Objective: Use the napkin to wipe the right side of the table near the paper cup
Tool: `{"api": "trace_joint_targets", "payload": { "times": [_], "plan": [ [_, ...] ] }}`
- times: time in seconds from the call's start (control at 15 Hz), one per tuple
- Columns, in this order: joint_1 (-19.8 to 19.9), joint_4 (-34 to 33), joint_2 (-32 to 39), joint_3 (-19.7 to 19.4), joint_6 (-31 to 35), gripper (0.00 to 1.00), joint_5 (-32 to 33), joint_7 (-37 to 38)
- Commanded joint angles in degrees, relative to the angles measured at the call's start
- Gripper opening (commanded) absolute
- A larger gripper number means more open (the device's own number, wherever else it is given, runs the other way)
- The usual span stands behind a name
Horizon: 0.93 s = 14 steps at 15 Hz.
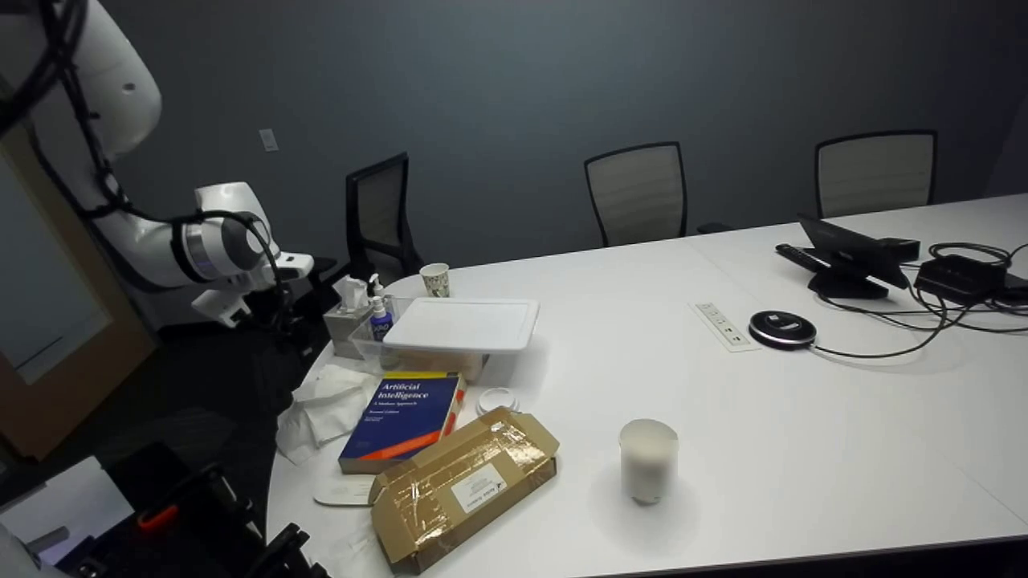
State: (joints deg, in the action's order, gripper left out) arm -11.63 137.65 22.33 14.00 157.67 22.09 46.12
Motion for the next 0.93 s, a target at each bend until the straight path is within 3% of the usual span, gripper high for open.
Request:
{"api": "trace_joint_targets", "payload": {
  "times": [0.0, 0.4, 0.73, 0.8, 0.87],
  "plan": [
    [-11.44, -7.58, 11.66, -9.25, 2.07, 1.00, -1.25, 5.36],
    [-20.45, -19.21, 25.43, -15.62, 0.74, 1.00, -9.46, 4.59],
    [-23.58, -26.47, 30.91, -18.62, -3.47, 1.00, -12.23, 3.84],
    [-23.77, -27.25, 31.71, -18.82, -4.19, 0.75, -12.48, 3.95],
    [-23.73, -27.98, 32.35, -18.82, -4.82, 0.74, -12.55, 3.74]
  ]
}}
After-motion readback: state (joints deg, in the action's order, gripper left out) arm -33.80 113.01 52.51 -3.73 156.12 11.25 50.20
